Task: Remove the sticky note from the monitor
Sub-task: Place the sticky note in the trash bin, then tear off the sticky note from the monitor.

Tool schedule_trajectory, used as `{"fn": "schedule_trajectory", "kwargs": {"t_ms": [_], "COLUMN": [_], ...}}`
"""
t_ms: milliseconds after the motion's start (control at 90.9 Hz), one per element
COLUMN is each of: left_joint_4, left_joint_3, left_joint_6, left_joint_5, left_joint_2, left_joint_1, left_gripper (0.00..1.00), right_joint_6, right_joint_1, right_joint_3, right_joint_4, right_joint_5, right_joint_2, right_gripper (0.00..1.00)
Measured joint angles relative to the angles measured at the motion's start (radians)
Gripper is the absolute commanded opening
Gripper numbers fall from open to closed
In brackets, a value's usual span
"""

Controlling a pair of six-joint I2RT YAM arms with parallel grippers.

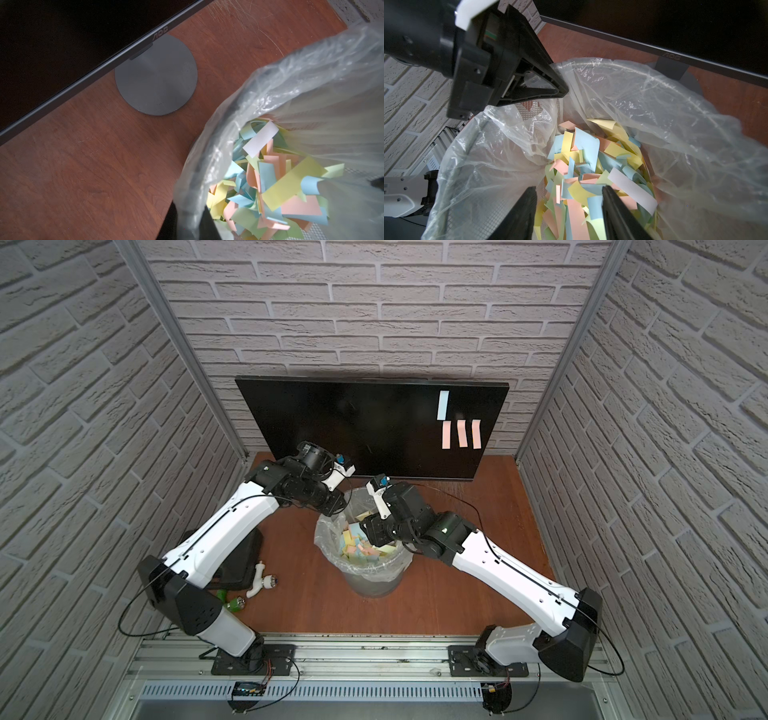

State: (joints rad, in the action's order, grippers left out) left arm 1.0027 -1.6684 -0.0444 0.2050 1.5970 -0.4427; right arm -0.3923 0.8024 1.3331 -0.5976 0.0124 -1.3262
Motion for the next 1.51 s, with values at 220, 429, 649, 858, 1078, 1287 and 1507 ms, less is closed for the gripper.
{"fn": "schedule_trajectory", "kwargs": {"t_ms": [220, 429, 649, 858, 1078, 1287, 1507], "left_joint_4": [0.000, 0.000, 0.000, 0.000, 0.000, 0.000, 0.000], "left_joint_3": [0.000, 0.000, 0.000, 0.000, 0.000, 0.000, 0.000], "left_joint_6": [0.001, 0.001, 0.001, 0.003, 0.003, 0.004, 0.004], "left_joint_5": [0.000, 0.000, 0.000, 0.000, 0.000, 0.000, 0.000], "left_joint_2": [0.000, 0.000, 0.000, 0.000, 0.000, 0.000, 0.000], "left_joint_1": [0.000, 0.000, 0.000, 0.000, 0.000, 0.000, 0.000], "left_gripper": [0.17, 0.17, 0.17, 0.17, 0.17, 0.17, 0.17], "right_joint_6": [-0.032, -0.053, -0.057, -0.083, -0.145, -0.250, -0.391], "right_joint_1": [-0.003, -0.016, -0.032, -0.079, -0.253, -0.486, -0.646], "right_joint_3": [-0.007, -0.017, -0.021, -0.023, 0.008, 0.080, 0.177], "right_joint_4": [0.064, 0.101, 0.135, 0.161, 0.141, 0.139, 0.213], "right_joint_5": [-0.095, -0.177, -0.210, -0.215, -0.199, -0.246, -0.363], "right_joint_2": [0.000, -0.005, 0.008, 0.074, 0.152, 0.173, 0.115], "right_gripper": [0.71, 0.74, 0.77, 0.72, 0.66, 0.63, 0.63]}}
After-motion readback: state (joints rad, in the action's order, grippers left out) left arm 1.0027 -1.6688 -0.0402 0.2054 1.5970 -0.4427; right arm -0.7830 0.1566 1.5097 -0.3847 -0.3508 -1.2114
